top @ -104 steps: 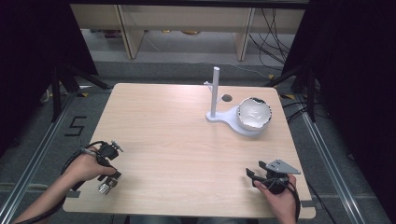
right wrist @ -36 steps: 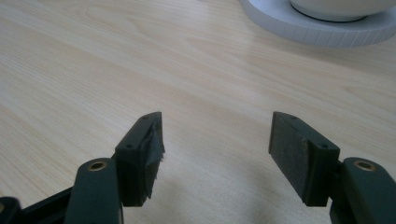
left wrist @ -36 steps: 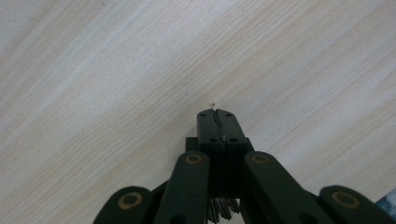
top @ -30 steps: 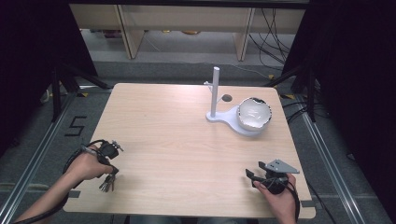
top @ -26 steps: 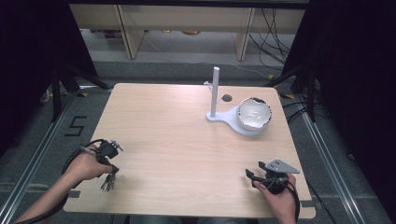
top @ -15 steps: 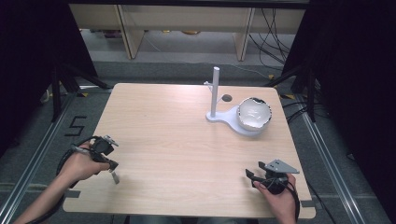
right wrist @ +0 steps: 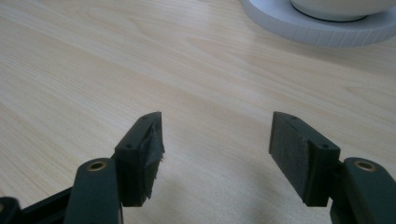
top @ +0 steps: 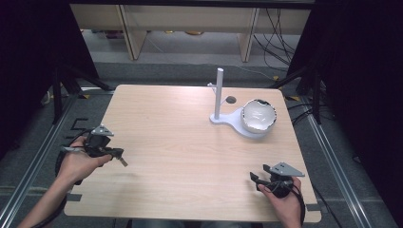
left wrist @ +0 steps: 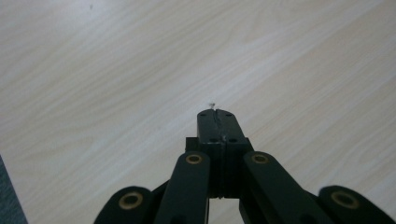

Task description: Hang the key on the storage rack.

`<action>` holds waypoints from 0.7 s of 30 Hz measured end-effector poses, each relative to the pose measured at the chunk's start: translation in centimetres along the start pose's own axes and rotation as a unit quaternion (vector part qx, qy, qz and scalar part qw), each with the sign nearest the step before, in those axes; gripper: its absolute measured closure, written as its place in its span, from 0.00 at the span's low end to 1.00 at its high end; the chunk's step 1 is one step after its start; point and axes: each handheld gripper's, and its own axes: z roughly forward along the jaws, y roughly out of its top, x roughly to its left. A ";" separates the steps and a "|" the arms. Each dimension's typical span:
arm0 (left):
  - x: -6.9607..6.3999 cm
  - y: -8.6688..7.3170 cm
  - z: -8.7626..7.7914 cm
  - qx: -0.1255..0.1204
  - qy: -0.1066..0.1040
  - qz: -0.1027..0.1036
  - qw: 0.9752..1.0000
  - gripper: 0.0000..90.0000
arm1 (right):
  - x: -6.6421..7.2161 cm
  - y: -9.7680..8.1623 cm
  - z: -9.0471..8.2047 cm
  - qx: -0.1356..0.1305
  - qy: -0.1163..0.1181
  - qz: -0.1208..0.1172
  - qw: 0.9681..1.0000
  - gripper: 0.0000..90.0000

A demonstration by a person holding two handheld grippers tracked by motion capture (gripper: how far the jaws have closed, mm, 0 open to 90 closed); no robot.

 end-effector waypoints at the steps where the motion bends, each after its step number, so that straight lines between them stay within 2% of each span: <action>1: 0.0 0.1 0.0 -0.007 0.001 0.004 1.000 1.00 | 0.0 0.0 0.0 -0.001 0.000 0.000 1.000 0.40; 4: 0.0 0.3 -0.1 -0.021 -0.007 0.007 1.000 1.00 | 0.0 0.0 0.0 -0.001 0.000 0.000 1.000 0.40; 6: -0.2 0.3 0.0 -0.040 -0.004 0.003 0.999 1.00 | 0.0 0.0 0.0 -0.001 0.000 0.000 1.000 0.40; 7: -0.2 0.3 0.0 -0.040 -0.004 0.003 0.999 1.00 | 0.0 0.0 0.0 -0.001 0.000 0.000 1.000 0.40; 8: -0.6 0.4 0.3 -0.072 -0.007 -0.011 0.997 1.00 | 0.0 0.0 0.0 0.000 -0.002 -0.002 1.000 0.40; 9: -0.7 0.4 0.3 -0.079 -0.008 -0.012 0.997 1.00 | 0.0 0.0 -0.1 0.003 -0.001 -0.003 1.000 0.40; 10: -0.8 0.5 0.5 -0.098 -0.009 -0.021 0.995 1.00 | 0.0 0.0 0.0 0.002 -0.001 -0.003 1.000 0.40; 11: -0.9 0.6 0.6 -0.101 -0.011 -0.022 0.995 1.00 | 0.0 0.0 0.0 0.003 -0.001 -0.003 1.000 0.40; 14: -1.2 0.9 1.0 -0.128 -0.017 -0.037 0.991 1.00 | 0.0 0.0 -0.1 0.000 -0.001 -0.002 1.000 0.40; 16: -1.5 1.1 1.3 -0.148 -0.022 -0.049 0.988 1.00 | 0.0 0.0 -0.1 -0.001 -0.002 0.000 1.000 0.40; 17: -1.5 1.2 1.4 -0.144 -0.021 -0.041 0.989 1.00 | 0.0 0.0 -0.1 0.000 -0.001 0.000 1.000 0.40; 18: -1.7 1.3 1.7 -0.159 -0.026 -0.054 0.985 1.00 | 0.0 0.0 -0.1 0.000 -0.001 0.000 1.000 0.40; 20: -1.9 1.4 1.8 -0.164 -0.023 -0.056 0.985 1.00 | 0.0 0.0 -0.1 0.000 -0.001 0.000 1.000 0.40; 21: -2.0 1.4 2.0 -0.175 -0.023 -0.061 0.982 1.00 | 0.0 0.0 0.0 -0.003 -0.002 0.001 1.000 0.40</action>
